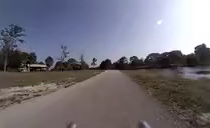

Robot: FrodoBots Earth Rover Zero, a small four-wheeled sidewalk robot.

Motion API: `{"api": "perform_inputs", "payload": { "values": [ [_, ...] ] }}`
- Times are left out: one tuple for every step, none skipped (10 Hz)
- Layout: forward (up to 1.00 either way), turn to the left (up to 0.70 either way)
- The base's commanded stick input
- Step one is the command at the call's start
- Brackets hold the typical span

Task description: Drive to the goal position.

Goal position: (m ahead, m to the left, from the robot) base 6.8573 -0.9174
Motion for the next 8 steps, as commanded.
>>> {"api": "perform_inputs", "payload": {
  "values": [
    [1.0, 0.04],
    [1.0, 0.04],
    [1.0, 0.04],
    [1.0, 0.04],
    [1.0, 0.04],
    [1.0, 0.04],
    [1.0, 0.04],
    [1.0, 0.04]
  ]
}}
